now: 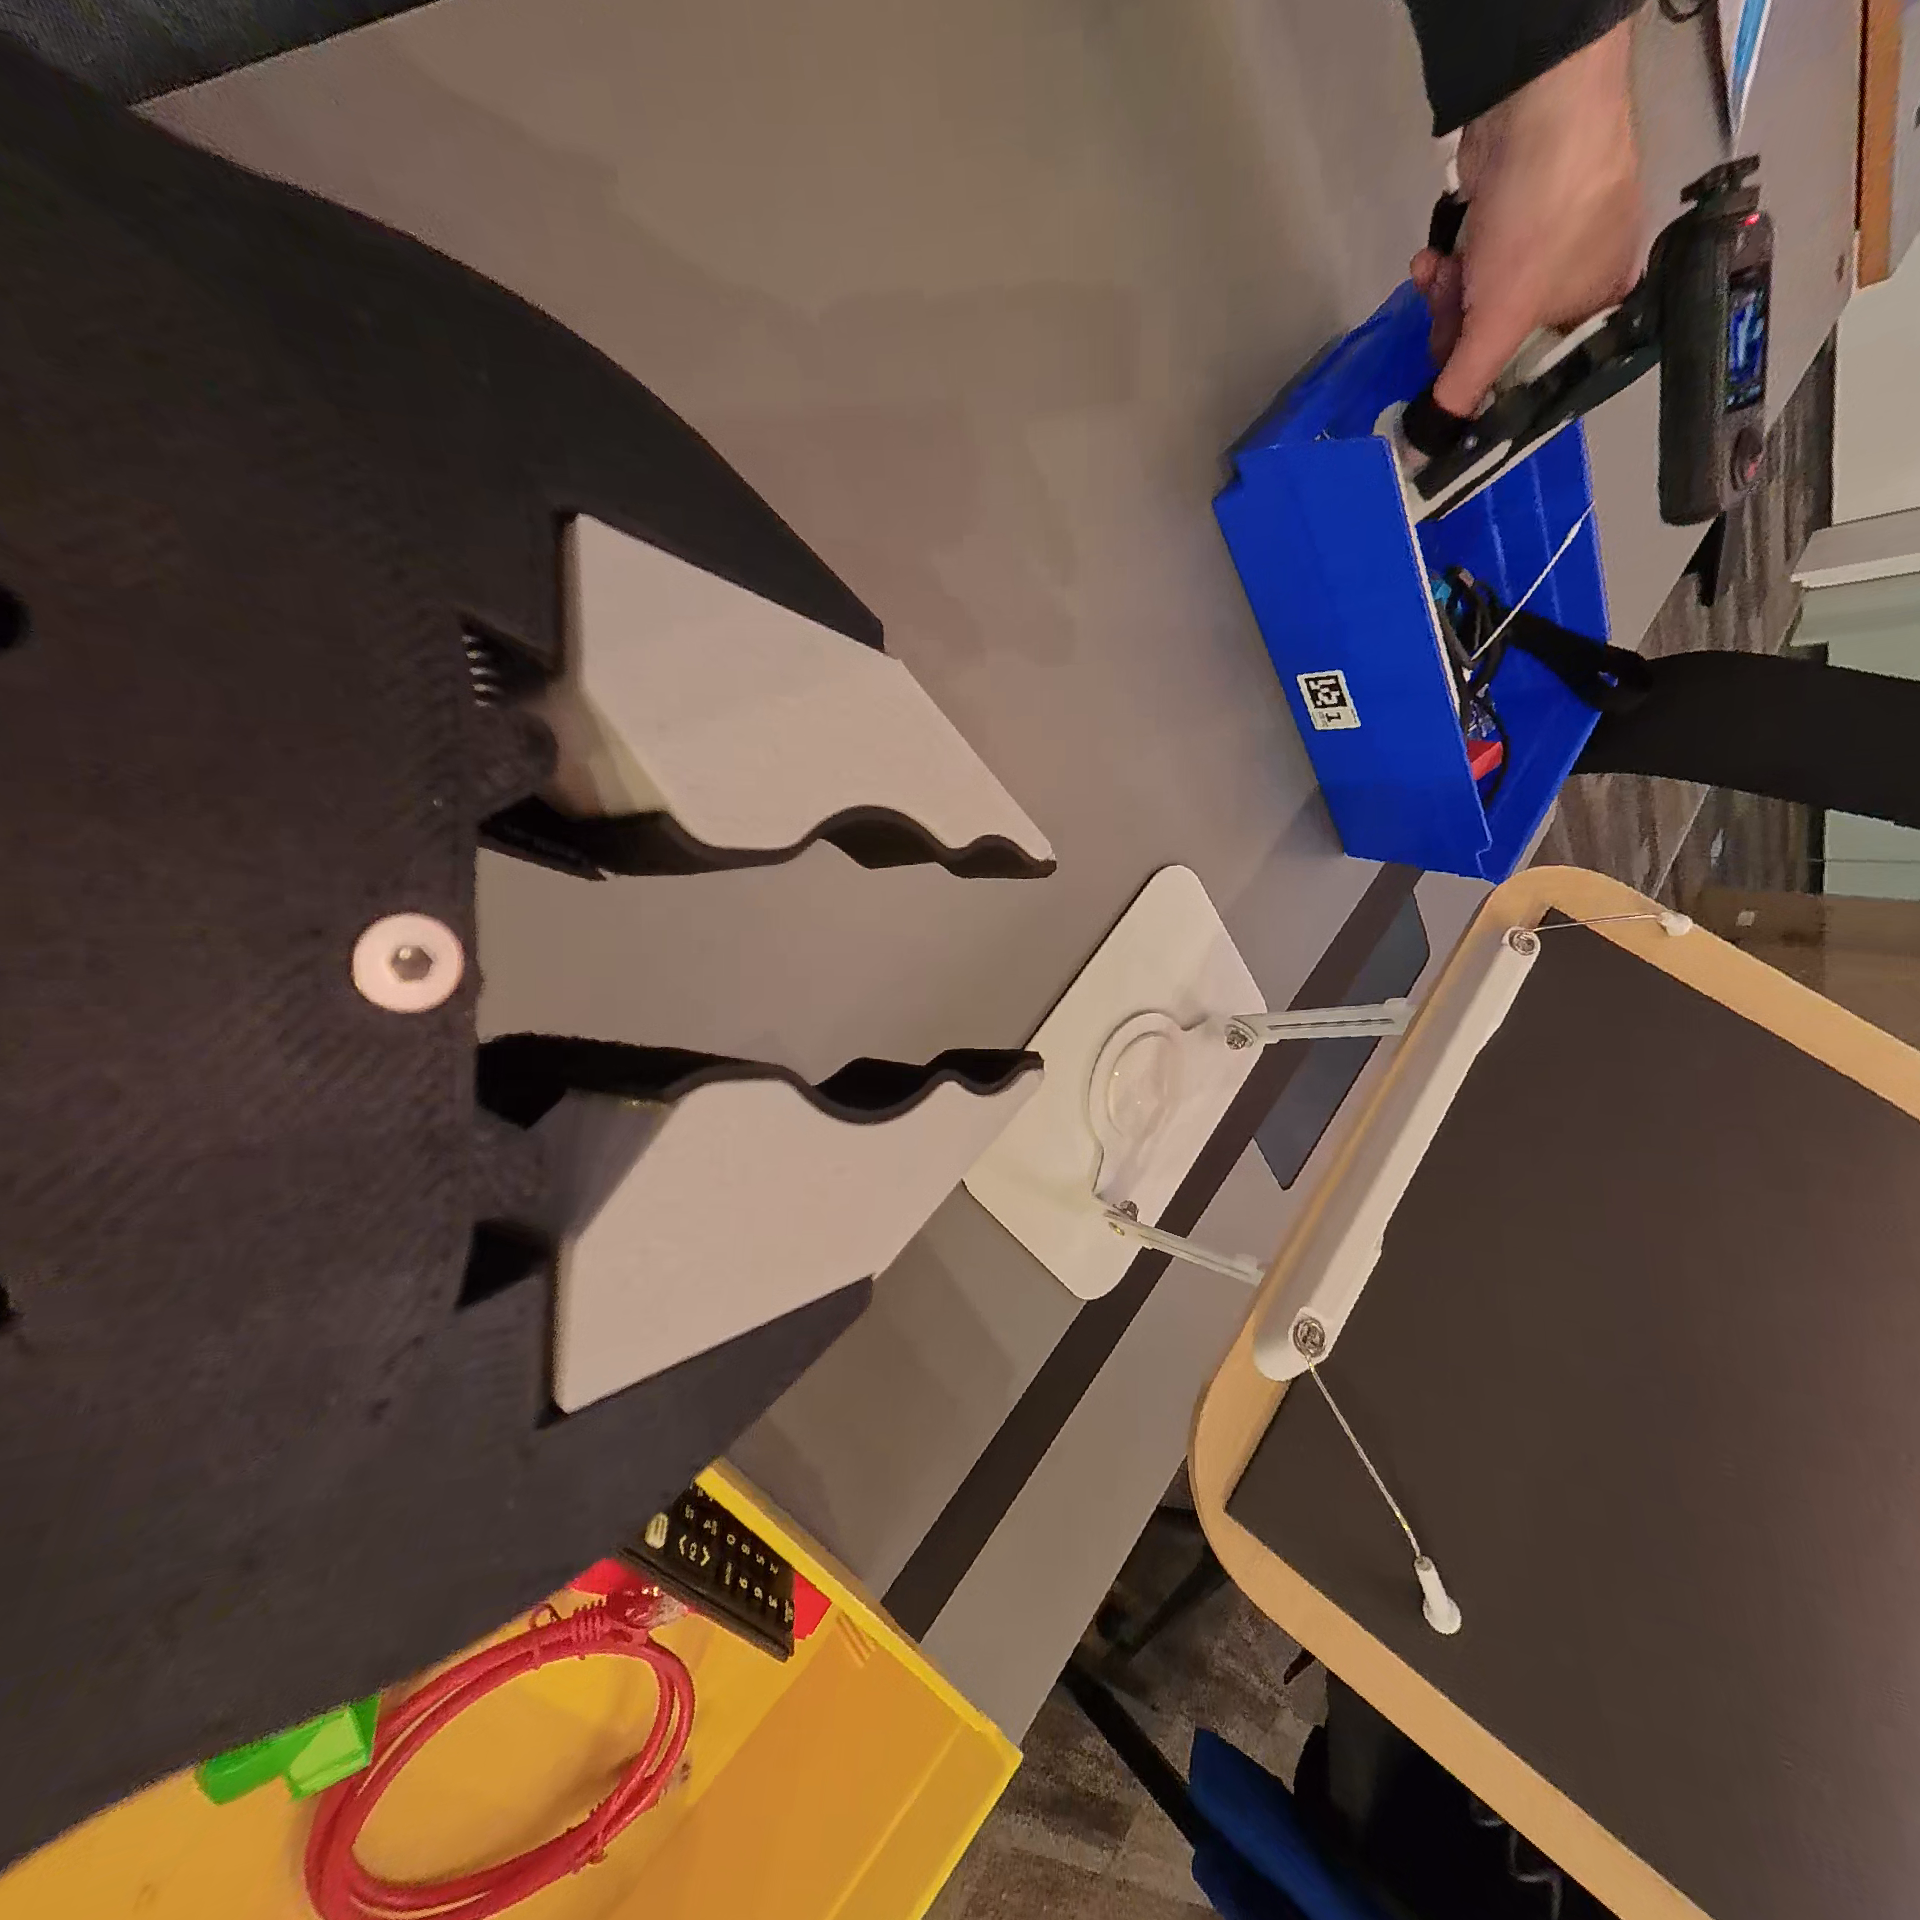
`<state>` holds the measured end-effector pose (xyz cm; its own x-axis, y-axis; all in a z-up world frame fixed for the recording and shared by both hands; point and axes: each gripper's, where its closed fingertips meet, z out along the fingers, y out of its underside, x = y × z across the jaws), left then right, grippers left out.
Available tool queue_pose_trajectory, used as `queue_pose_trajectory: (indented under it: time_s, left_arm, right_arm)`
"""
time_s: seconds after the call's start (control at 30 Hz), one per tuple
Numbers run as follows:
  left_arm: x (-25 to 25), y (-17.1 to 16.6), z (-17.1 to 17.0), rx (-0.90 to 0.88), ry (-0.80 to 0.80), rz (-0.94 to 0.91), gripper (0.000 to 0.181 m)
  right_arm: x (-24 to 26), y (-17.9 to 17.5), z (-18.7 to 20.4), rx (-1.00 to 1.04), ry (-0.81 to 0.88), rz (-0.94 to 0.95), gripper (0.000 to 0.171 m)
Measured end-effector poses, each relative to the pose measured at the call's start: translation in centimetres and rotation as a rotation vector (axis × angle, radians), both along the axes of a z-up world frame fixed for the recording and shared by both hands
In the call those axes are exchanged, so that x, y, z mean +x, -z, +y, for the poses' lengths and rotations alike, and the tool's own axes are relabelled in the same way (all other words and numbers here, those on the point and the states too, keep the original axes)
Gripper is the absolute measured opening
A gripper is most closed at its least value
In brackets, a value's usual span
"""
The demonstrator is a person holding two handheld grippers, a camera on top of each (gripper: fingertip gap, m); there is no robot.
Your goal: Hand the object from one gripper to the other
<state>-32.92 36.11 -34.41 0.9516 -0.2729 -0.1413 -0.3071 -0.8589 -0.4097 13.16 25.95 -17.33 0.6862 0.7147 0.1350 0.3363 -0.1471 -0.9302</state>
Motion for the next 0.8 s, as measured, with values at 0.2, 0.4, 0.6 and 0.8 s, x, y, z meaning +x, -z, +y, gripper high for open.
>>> queue_pose_trajectory:
  time_s: [0.2, 0.4, 0.6, 0.8]
  left_arm:
    - [-0.2, 1.9, 0.9, -0.064, -0.085, -0.046, 0.032]
    - [-0.8, 1.8, 1.1, -0.065, -0.047, 0.021, 0.030]
    - [-0.4, -0.7, 1.0, 0.091, 0.054, 0.007, 0.030]
    - [-0.3, -3.7, -0.2, 0.212, 0.131, 0.037, 0.030]
  right_arm:
    - [0.6, 0.6, 0.1, -0.012, 0.002, 0.019, 0.030]
    - [1.4, 0.8, -0.1, -0.018, 0.007, 0.040, 0.030]
    - [1.0, 1.2, -0.6, -0.023, -0.026, 0.033, 0.032]
    - [-1.2, 1.4, -1.3, -0.006, -0.095, -0.008, 0.033]
